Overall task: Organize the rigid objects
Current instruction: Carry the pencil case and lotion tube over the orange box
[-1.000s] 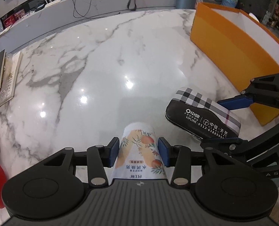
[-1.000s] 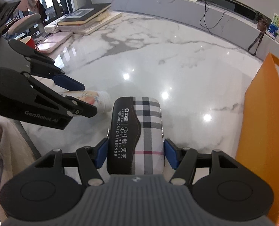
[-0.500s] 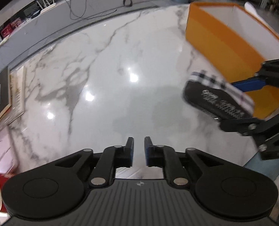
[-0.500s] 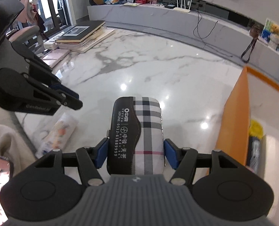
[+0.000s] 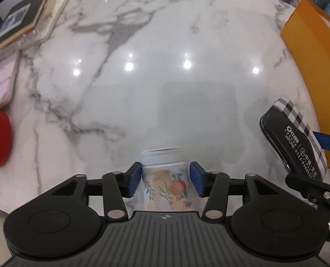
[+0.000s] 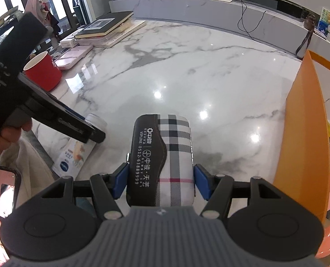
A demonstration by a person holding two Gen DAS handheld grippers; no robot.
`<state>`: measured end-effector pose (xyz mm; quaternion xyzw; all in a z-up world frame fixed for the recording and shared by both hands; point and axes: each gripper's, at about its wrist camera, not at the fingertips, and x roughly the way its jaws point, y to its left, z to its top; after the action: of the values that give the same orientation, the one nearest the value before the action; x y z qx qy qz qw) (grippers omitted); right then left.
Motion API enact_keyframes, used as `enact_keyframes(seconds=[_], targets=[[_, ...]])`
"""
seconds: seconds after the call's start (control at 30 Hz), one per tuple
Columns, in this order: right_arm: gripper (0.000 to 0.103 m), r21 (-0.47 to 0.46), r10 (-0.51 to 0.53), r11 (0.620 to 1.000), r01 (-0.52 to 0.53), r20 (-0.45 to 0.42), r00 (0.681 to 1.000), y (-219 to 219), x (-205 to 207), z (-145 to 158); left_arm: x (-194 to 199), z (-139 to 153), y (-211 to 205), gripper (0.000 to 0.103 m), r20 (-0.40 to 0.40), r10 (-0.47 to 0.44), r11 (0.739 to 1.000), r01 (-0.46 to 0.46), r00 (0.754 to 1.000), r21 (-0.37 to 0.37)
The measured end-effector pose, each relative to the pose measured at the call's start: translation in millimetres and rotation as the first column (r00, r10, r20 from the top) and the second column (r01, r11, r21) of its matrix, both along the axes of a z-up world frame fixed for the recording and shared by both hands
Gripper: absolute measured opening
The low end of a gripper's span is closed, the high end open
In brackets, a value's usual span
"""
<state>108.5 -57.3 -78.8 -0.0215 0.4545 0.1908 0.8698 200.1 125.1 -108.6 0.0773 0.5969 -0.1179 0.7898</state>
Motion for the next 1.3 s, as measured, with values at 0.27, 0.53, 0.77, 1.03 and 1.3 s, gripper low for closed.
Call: enact_keyframes(seconds=[0.27, 0.53, 0.77, 1.03, 1.3], targets=[[0.063, -0.003, -0.002, 1.0, 0.002, -0.01, 1.0, 1, 2, -5, -3, 0, -3, 0.05, 0.026, -0.027, 1.0, 0.027, 0.999, 0.002], [0.063, 0.024, -0.016, 1.0, 0.015, 0.03, 0.999, -5, 0, 12, -15, 38, -7, 0.05, 0.137, -0.056, 0.997, 0.062, 0.989, -0.037], [0.062, 0.032, -0.051, 0.998, 0.047, 0.124, 0.991, -32, -4, 59, -20, 94, -49, 0.05, 0.251, -0.127, 0.984, 0.154, 0.96, -0.091], [0.062, -0.088, -0.151, 0.983, 0.164, 0.139, 0.979, -116, -4, 96, -18, 137, -147, 0.05, 0.335, -0.262, 0.928, 0.332, 0.905, -0.17], [0.062, -0.298, -0.17, 0.937, 0.184, 0.073, 0.983, -200, 12, 81, -5, 142, -248, 0.05, 0.365, -0.386, 0.862, 0.472, 0.847, -0.185]])
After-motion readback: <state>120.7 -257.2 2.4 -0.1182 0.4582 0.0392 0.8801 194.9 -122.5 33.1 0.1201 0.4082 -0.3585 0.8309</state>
